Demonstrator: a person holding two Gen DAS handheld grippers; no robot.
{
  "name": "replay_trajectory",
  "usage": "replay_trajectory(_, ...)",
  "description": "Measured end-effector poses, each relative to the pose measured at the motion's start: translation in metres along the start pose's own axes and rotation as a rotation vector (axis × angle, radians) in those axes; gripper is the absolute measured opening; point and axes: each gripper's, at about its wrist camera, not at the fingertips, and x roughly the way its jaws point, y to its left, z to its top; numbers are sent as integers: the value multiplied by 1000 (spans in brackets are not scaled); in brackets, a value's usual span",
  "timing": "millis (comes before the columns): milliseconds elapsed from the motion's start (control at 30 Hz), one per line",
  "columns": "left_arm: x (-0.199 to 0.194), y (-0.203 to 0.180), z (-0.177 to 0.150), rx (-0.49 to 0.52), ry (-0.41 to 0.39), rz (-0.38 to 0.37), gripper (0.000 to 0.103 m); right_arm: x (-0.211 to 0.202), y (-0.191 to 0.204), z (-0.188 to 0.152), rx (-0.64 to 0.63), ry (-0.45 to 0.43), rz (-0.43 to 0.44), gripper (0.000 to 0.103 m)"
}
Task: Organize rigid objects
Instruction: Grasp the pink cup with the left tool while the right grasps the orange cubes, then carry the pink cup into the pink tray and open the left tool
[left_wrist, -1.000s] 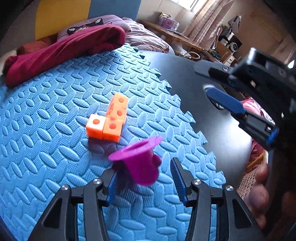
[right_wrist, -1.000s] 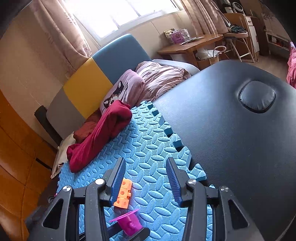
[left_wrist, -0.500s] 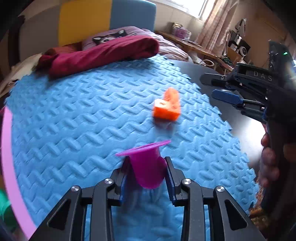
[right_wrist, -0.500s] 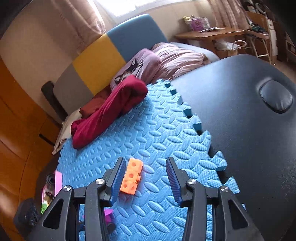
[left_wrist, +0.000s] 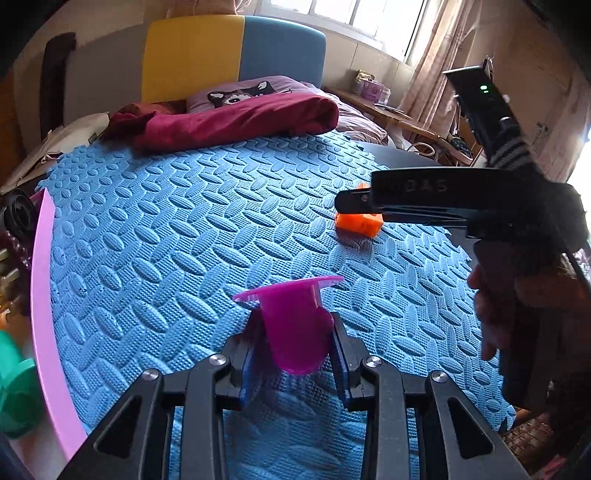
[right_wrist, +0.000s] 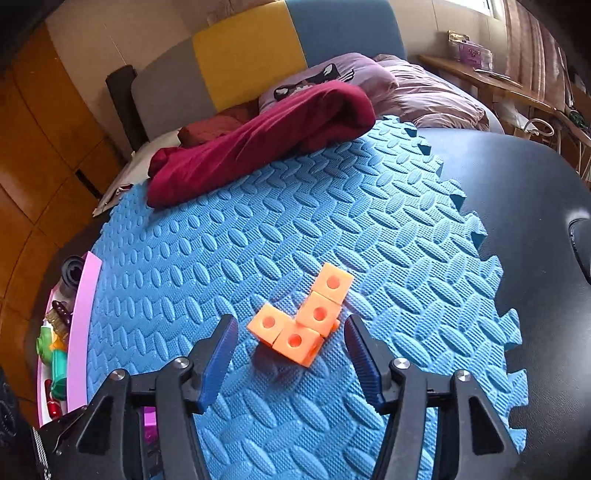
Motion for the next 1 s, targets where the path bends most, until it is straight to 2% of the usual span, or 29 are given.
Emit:
replay_trajectory(67, -1, -1, -1, 2, -1, 3, 34, 7, 7, 1, -47, 12, -42, 61)
replay_trajectory(100, 0, -2, -1, 10, -5, 9, 34, 8, 13, -1, -96, 6, -65, 55)
replay_trajectory(133, 0, -3, -2, 16, -7, 15, 34, 7, 15, -2, -113, -4, -78, 55)
replay_trajectory(367, 1, -7, -2, 25, -14, 37, 33, 12, 25, -10, -199, -32, -147, 55)
replay_trajectory(500, -6, -8, -3, 14, -15, 72, 33, 12, 25, -12, -189, -69, -153, 55)
replay_trajectory(600, -23, -5, -2, 14, -50, 105, 33, 13, 27, -13, -185, -93, -165, 55)
replay_trajectory(700, -44, -3, 2, 10, -92, 127, 33, 13, 24, -12, -171, -94, -146, 55)
replay_trajectory(1000, -99, 11, 4, -23, -188, 219, 34, 14, 27, -12, -184, -97, -163, 55)
